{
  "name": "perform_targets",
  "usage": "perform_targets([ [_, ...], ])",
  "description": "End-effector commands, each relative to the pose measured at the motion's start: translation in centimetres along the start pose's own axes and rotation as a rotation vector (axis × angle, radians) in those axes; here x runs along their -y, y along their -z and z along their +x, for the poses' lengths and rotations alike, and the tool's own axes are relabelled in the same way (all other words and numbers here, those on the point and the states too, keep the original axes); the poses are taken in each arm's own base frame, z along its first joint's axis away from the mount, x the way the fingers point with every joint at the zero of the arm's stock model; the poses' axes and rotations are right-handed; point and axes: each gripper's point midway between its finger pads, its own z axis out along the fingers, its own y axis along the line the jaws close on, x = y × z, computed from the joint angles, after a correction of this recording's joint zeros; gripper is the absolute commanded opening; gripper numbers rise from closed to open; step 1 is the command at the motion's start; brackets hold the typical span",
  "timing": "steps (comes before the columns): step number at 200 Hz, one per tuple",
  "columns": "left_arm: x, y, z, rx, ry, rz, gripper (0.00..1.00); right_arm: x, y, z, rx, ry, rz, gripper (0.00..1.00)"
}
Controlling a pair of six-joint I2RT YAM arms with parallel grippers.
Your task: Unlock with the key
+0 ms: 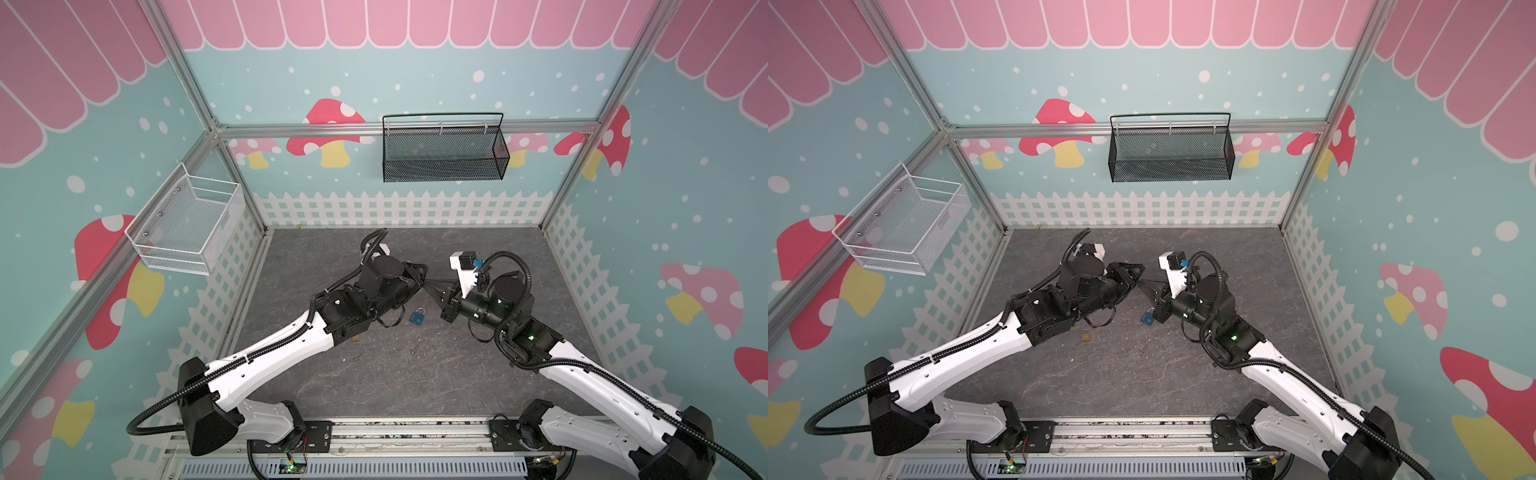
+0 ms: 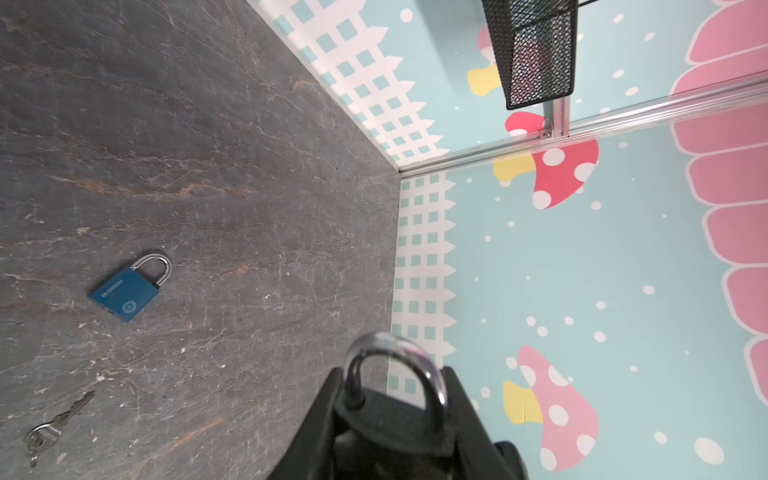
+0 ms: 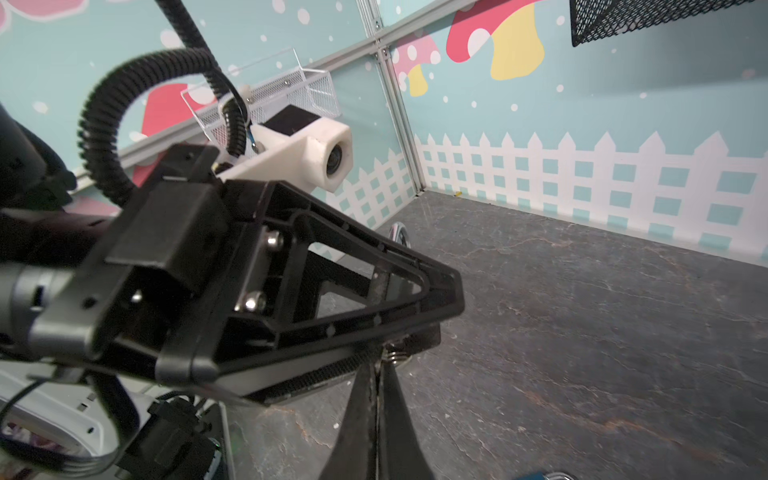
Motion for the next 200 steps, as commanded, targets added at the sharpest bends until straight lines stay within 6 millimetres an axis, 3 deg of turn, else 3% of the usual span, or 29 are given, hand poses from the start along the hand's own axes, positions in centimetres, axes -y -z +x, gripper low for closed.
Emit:
perform_targets([
  [1,5.0,1.5,6.4,-0.247,0.025,0.212,0.0,-2.9,-0.5,-0.4,0.03,-0.137,-0.175,0.0],
  [35,5.3,2.1,5.4,-0.204,0.006,0.213,0.0,-3.7,0.1,-0.7,0.043,-0.235,-0.228,0.0],
  [70,4.4,2.2,4.2,-0.159,0.008,0.187,0.0,-4.0,0.9,-0.7,0.048,-0.315,-0.253,0.0],
  [140,4.1,3.0,2.8,-0.1,-0.037,0.169,0.0,-0.1,1.9,1.6,0.025,-0.221,-0.017,0.0],
  [200,3.1,2.6,2.3,-0.063,-0.1,0.123,0.0,0.9,3.1,1.1,0.061,-0.114,0.068,0.0],
])
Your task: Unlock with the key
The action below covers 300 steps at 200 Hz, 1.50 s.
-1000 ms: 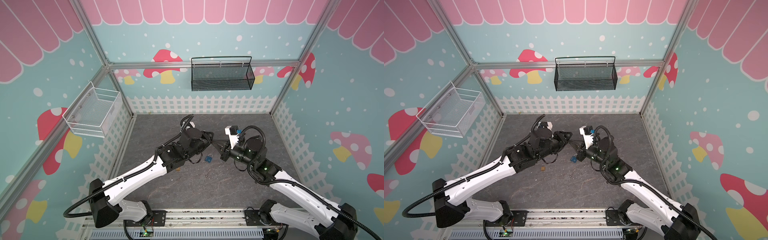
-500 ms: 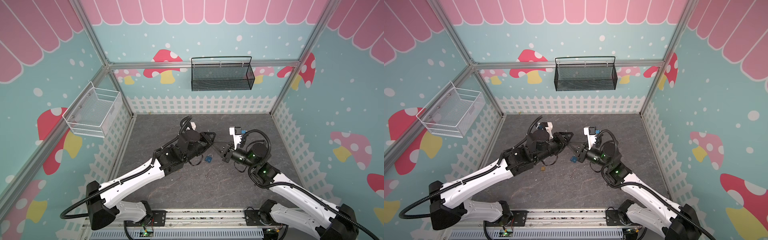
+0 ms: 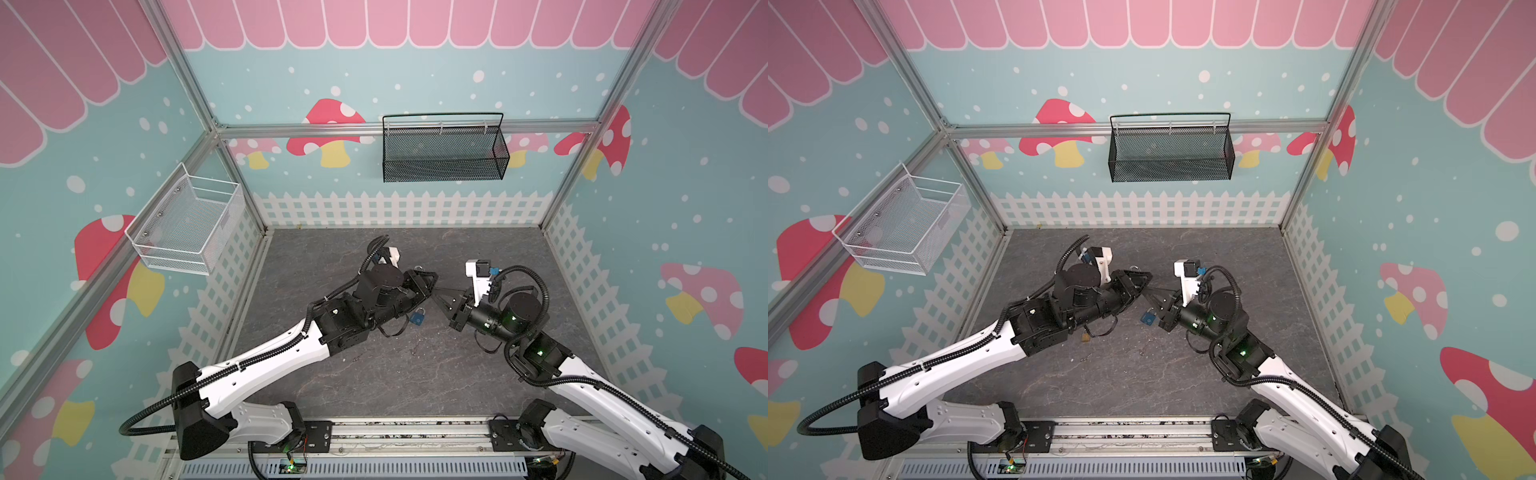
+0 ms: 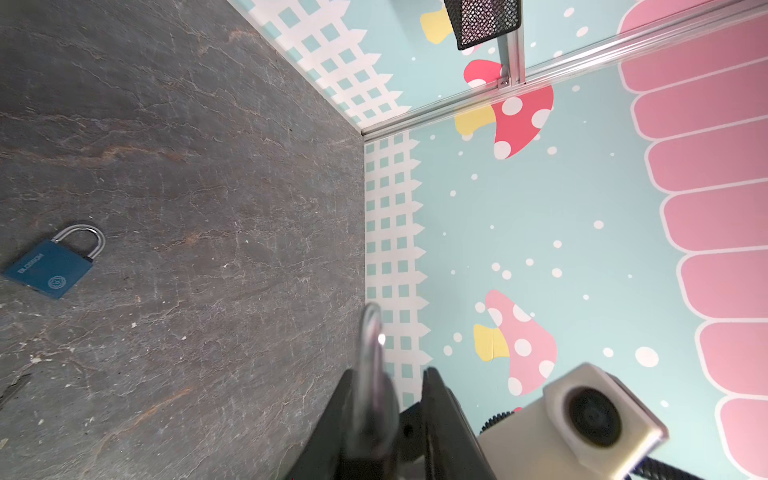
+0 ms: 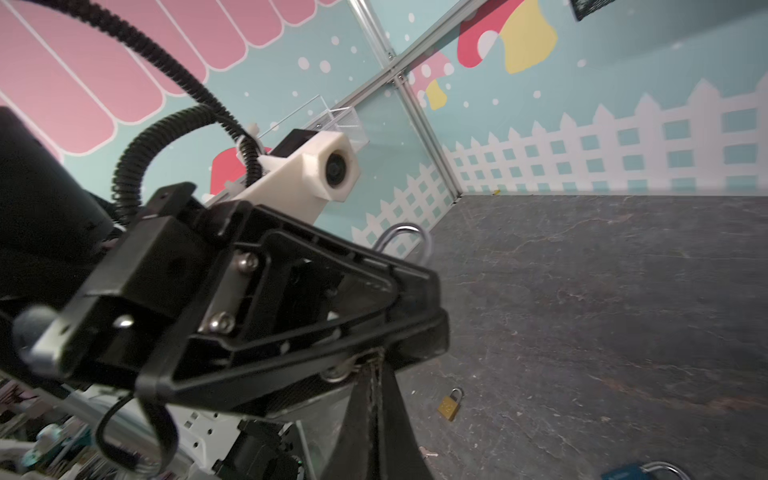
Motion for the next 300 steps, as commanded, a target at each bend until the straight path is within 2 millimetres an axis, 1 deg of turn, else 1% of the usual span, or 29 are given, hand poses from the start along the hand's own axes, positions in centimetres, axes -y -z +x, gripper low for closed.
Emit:
perform_targets([
  [1,0.9,1.0,-0.5,0.021,-0.052,0.02,0.0,1.7,0.4,0.6,-0.002,0.05,0.081,0.0],
  [27,0.9,0.6,-0.4,0.021,-0.064,0.018,0.0,1.7,0.4,0.6,-0.003,0.057,0.081,0.0],
  [91,0.8,0.5,-0.8,0.043,-0.122,0.012,0.0,1.3,1.2,-0.4,0.024,0.101,0.095,0.0],
  [112,1.2,0.7,-1.3,0.076,-0.222,0.037,0.0,0.9,1.7,-1.1,0.02,0.133,0.103,0.0],
  [126,1.4,0.8,-1.5,0.099,-0.34,0.057,0.0,0.6,2.0,-1.5,0.007,0.151,0.106,0.0],
  [135,1.3,0.9,-1.4,0.107,-0.408,0.069,0.0,0.6,2.2,-1.7,-0.002,0.152,0.118,0.08],
  [146,1.8,1.0,-1.1,0.117,-0.527,0.124,0.0,0.3,2.7,-2.3,-0.004,0.154,0.121,0.18],
  [162,1.5,1.1,-0.4,0.122,-0.67,0.171,0.0,-0.3,3.0,-3.0,-0.013,0.155,0.104,0.34],
  [172,1.3,1.1,0.0,0.126,-0.774,0.191,0.0,-0.5,2.9,-3.1,-0.045,0.155,0.087,0.38],
  [182,0.3,1.1,-0.1,0.15,-0.867,0.17,0.0,-1.0,2.9,-3.0,-0.08,0.14,0.059,0.44],
  [188,-0.1,1.1,0.0,0.156,-0.912,0.166,0.0,-0.7,2.8,-3.0,-0.098,0.125,0.065,0.47],
  [204,-0.9,0.9,0.0,0.179,-0.995,0.155,0.0,0.3,2.4,-2.8,-0.149,0.084,0.104,0.49],
  [219,-1.0,0.9,1.0,0.173,-1.063,0.215,0.0,-0.2,1.7,-2.7,-0.192,0.109,0.074,0.53],
  [234,-0.7,0.9,1.9,0.161,-1.096,0.269,0.0,-1.1,1.1,-2.8,-0.226,0.13,0.019,0.54],
  [254,-0.3,1.2,2.7,0.135,-1.114,0.319,0.0,-1.1,0.6,-2.6,-0.262,0.154,0.008,0.54],
  [269,0.2,1.9,3.7,0.113,-1.126,0.4,0.0,-0.4,0.6,-2.7,-0.279,0.168,0.013,0.54],
  [276,0.2,2.0,3.8,0.109,-1.122,0.412,0.0,-0.8,0.7,-2.5,-0.29,0.164,-0.035,0.52],
  [286,0.2,2.2,3.7,0.098,-1.114,0.431,0.0,-1.7,0.5,-2.2,-0.31,0.172,-0.118,0.5],
  [294,0.4,2.4,3.7,0.086,-1.1,0.458,0.0,-2.6,0.5,-1.8,-0.33,0.178,-0.186,0.49],
  [300,0.5,2.6,3.8,0.074,-1.092,0.481,0.0,-2.8,0.5,-1.8,-0.334,0.183,-0.2,0.49],
])
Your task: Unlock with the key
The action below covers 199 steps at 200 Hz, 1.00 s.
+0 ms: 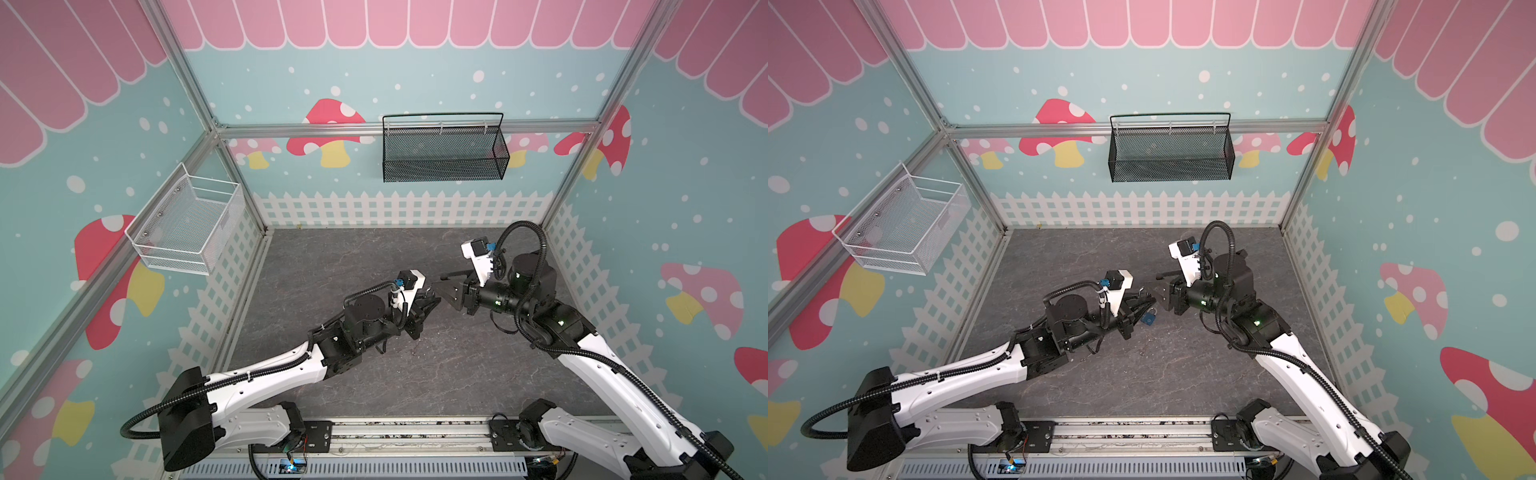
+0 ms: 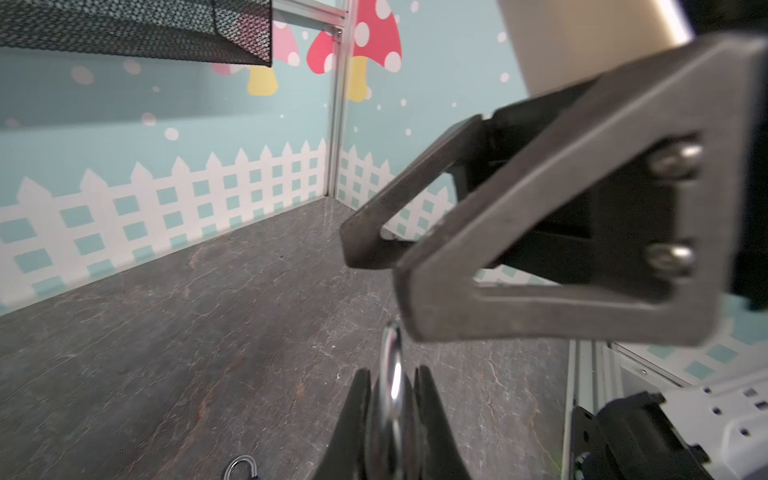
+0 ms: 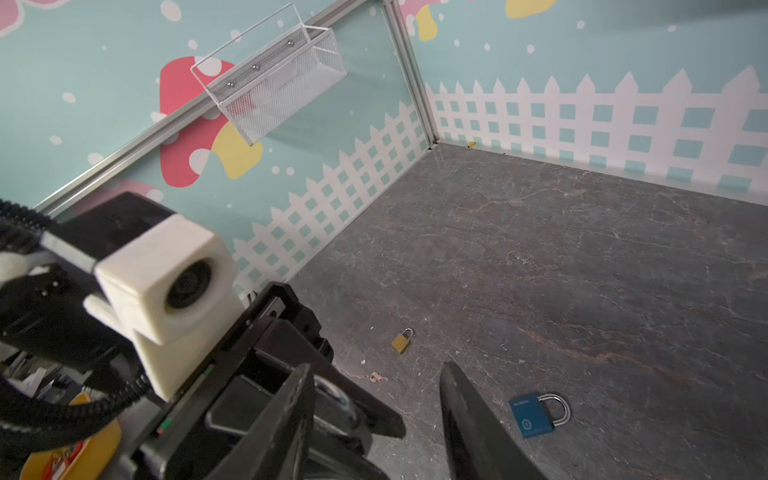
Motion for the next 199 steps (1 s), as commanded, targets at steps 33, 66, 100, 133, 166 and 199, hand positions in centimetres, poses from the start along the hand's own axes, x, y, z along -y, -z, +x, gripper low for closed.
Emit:
perform_targets([
  [33,2.3,1.1,-2.9,0.072,-0.034,0.187,0.0,-3.9,0.4,0.1,-0.035,0.108,-0.257,0.44],
  [66,3.2,0.8,-2.6,0.031,-0.027,0.257,0.0,-3.2,-0.1,0.4,-0.043,0.114,-0.253,0.38],
  [100,3.1,0.6,-2.8,0.024,-0.022,0.267,0.0,-3.1,-0.4,1.1,-0.065,0.121,-0.283,0.28],
  [133,3.7,0.6,-3.1,0.016,-0.021,0.3,0.0,-2.6,-0.6,1.5,-0.074,0.123,-0.277,0.12],
  [166,3.5,0.6,-3.2,0.006,-0.011,0.305,0.0,-2.2,-0.8,1.6,-0.078,0.127,-0.269,0.0],
  [199,2.8,0.5,-3.2,-0.01,0.015,0.291,0.0,-2.0,-0.7,1.1,-0.058,0.138,-0.242,0.0],
])
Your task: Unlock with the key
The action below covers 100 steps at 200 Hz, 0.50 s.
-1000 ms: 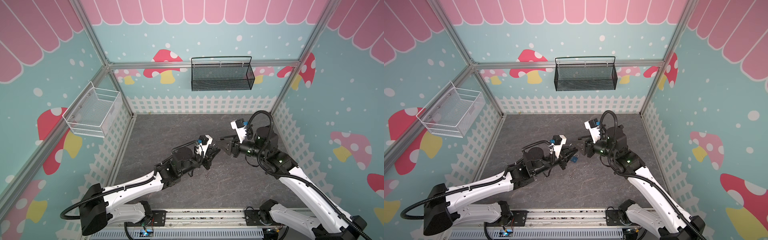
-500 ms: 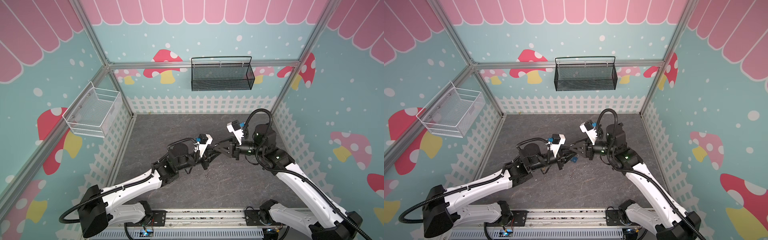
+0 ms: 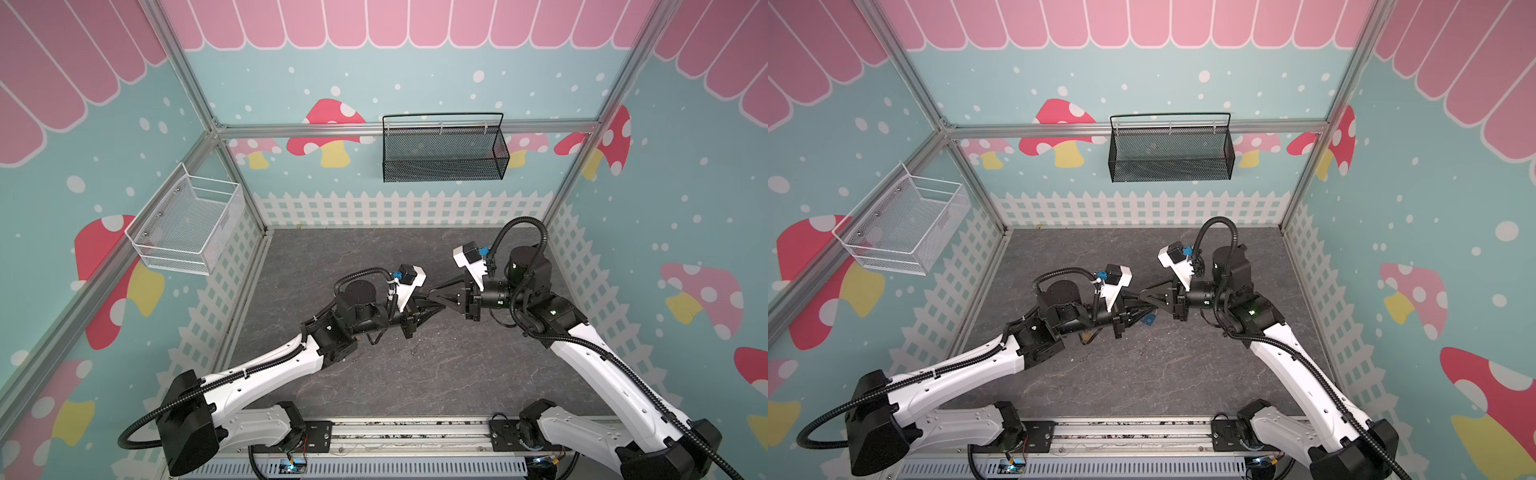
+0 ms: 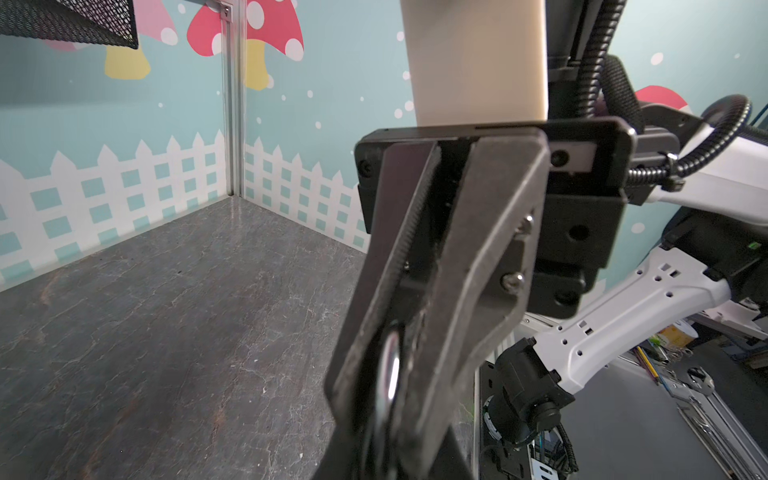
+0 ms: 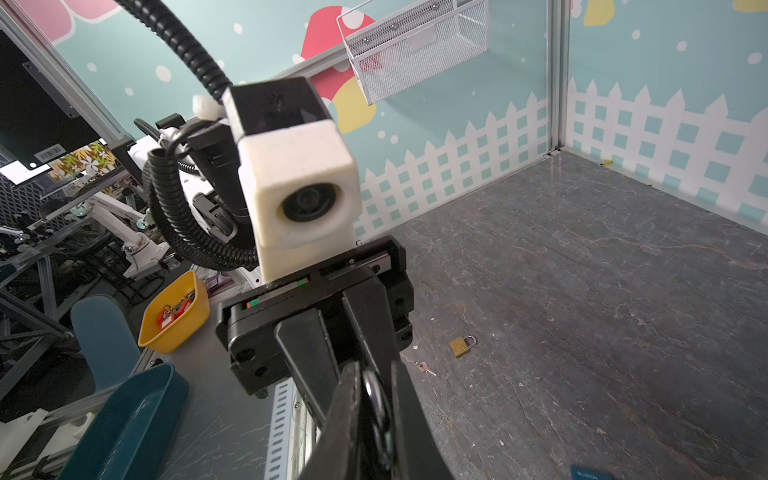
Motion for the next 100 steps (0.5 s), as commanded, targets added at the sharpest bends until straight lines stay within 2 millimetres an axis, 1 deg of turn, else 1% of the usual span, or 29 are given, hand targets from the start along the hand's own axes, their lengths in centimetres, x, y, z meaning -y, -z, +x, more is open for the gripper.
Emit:
perform_targets([
  [1,0.4,-0.1,-2.3,0.043,-0.04,0.014,0.0,1.6,-0.1,0.4,-0.005,-0.019,0.077,0.0],
  [11,0.2,0.0,-2.3,0.037,-0.03,0.007,0.0,1.6,0.0,0.2,0.001,-0.019,0.085,0.0],
  [19,0.1,0.1,-2.4,0.036,-0.029,0.004,0.08,1.6,0.1,0.0,0.005,-0.021,0.089,0.0],
  [30,-0.1,0.2,-2.4,0.037,-0.027,-0.008,0.14,1.7,0.2,-0.1,0.012,-0.03,0.107,0.0],
  [37,-0.2,0.3,-2.4,0.039,-0.029,-0.016,0.21,1.9,0.3,-0.2,0.017,-0.038,0.12,0.0],
  [57,-0.5,0.5,-2.3,0.042,-0.031,-0.033,0.31,1.9,0.6,-1.0,0.046,-0.052,0.142,0.0],
  [71,-0.9,0.7,-2.1,0.038,-0.031,-0.06,0.32,1.8,0.8,-1.3,0.059,-0.059,0.152,0.0],
  [88,-1.2,0.9,-2.2,0.054,-0.022,-0.078,0.3,2.1,0.9,-1.2,0.058,-0.072,0.171,0.0],
  [95,-1.2,1.0,-2.3,0.054,-0.017,-0.081,0.35,2.4,0.9,-1.1,0.055,-0.081,0.184,0.0],
  [100,-1.2,1.0,-2.3,0.055,-0.018,-0.081,0.4,2.7,1.0,-1.2,0.058,-0.087,0.205,0.0],
])
